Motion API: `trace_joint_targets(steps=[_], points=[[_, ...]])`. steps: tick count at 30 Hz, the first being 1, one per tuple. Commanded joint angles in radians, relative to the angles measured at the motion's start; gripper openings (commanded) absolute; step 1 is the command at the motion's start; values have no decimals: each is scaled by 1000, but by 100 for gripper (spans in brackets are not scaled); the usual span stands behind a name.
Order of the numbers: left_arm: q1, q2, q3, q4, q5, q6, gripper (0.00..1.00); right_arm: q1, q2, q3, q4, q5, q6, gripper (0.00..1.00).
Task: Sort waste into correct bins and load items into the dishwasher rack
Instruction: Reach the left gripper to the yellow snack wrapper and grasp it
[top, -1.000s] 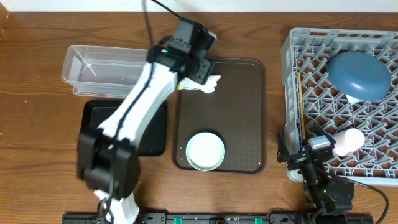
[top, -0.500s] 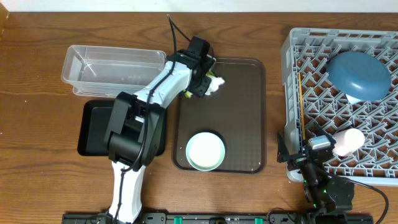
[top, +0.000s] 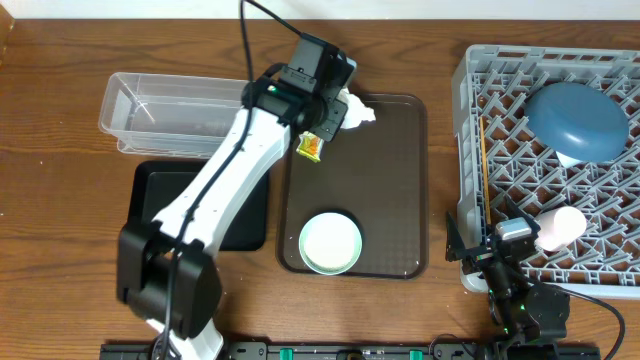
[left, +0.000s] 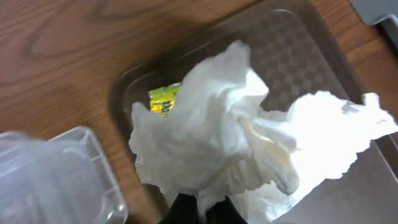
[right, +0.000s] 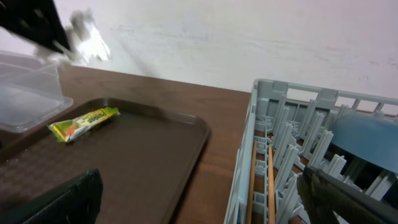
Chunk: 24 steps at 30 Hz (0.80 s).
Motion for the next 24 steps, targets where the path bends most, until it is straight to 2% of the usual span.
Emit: trace_joint_targets(steps=[1,5,9,10,11,12,13,18,24], points=[[13,-11,4,-34,-207,-101,6,-10,-6,-4,0,1,13,99],[85,-64,4,-31,-439,-189,6,-10,-6,-4,0,1,13,99],[232,-55,2,-45,-427,-313,6,-10,-6,-4,0,1,13,99],[271,-41,2,-53,-377,-319,11,-10,-6,-4,0,2,13,99],[301,-28,2,-60,-330,-317,24,-10,-6,-4,0,1,13,99],[326,-15,2,-70,-290,-311,46,-10,-6,-4,0,1,13,99],[349,-3,2,-80,-266,-309,57,-10,-6,-4,0,1,13,99],[376,-16,9,-76,-212,-277,70,-10,-6,-4,0,1,13,99],[315,-89,15,-105,-67,-273,70,-10,-6,-4,0,1,13,99]])
